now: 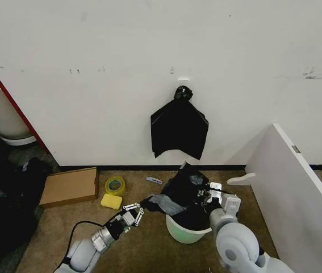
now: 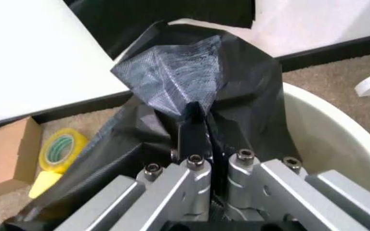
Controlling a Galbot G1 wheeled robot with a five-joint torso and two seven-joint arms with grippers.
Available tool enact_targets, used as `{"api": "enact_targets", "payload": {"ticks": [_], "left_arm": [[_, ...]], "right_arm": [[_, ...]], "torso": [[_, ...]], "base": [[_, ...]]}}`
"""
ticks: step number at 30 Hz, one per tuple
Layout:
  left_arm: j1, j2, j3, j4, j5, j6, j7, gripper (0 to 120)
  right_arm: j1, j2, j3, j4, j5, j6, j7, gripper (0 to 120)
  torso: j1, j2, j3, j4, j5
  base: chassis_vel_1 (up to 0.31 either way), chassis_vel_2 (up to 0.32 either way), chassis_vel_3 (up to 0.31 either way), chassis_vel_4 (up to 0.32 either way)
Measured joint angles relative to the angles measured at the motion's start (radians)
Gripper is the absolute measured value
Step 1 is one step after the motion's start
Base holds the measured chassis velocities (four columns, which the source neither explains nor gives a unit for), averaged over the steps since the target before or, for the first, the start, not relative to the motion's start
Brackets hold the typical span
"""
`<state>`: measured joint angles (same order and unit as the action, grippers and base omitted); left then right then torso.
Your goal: Place the garbage bag over the trash bin.
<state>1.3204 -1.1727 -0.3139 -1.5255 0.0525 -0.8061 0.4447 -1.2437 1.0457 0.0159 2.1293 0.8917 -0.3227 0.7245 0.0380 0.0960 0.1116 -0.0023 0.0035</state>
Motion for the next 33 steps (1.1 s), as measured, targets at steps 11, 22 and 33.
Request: {"api": "enact_targets", "payload": {"ticks": [11,22,33], "left_arm": [[-0.011,0.119,-0.039,0.011,-0.137,-0.018,0.261,41],[-0.17,0.239,-0.12,0.082,-0.593,0.084,0.808,82],[-0.226,0.237,0.068,-0.037,-0.609,0.374,0.215,100]], "right_arm": [[-0.009,0.02,0.002,0.003,0.001,0.049,-0.029,0],[-0.025,0.034,-0.014,0.018,-0.004,0.054,-0.03,0],[-0.028,0.034,-0.041,0.005,-0.074,0.071,-0.065,0]], "torso": [[0.0,0.0,0.0,0.0,-0.0001],[0.0,0.0,0.0,0.0001,-0.0002],[0.0,0.0,0.0,0.0003,0.0002]], "base": [[0.0,0.0,0.0,0.0],[0.0,0.0,0.0,0.0],[0.0,0.0,0.0,0.0]]}}
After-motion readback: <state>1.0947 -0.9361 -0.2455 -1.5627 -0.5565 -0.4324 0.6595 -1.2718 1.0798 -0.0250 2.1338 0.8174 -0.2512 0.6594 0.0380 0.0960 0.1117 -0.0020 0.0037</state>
